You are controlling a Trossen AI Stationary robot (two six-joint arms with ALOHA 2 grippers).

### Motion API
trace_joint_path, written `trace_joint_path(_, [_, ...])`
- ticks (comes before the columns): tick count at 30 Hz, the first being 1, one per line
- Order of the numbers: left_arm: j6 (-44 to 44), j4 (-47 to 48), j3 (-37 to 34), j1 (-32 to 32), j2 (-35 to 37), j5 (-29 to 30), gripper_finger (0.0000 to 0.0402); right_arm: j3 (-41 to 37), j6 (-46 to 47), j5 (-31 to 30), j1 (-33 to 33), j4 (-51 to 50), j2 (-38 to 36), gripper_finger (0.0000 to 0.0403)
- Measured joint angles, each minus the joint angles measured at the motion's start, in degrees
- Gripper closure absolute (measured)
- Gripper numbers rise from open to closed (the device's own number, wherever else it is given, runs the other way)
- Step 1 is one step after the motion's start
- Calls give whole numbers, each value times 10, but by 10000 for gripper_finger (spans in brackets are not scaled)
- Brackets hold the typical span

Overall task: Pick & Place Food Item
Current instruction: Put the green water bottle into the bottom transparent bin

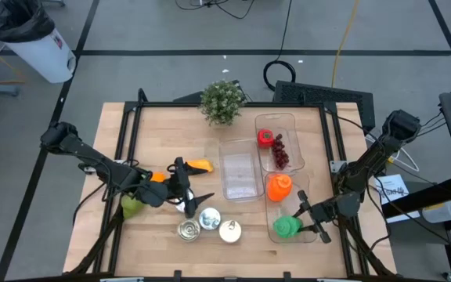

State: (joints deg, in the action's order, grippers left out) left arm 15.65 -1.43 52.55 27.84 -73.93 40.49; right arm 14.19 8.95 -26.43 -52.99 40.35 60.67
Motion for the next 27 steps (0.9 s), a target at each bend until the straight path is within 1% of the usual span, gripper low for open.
trace_joint_path(2, [0,-5,0,-1,0,0,19,-2,-1,12,0,0,0,251])
trace_joint_path(10, [-1,-13,0,-1,0,0,29,-3,-32,10,1,-1,0,246])
trace_joint_path(14, [-1,-14,0,-1,0,0,31,-3,-49,9,17,7,3,251])
trace_joint_path(22, [-2,-14,0,-1,0,0,20,-3,-56,8,48,27,44,253])
trace_joint_path(27, [-2,-14,0,-1,0,0,27,-3,-49,10,57,51,72,253])
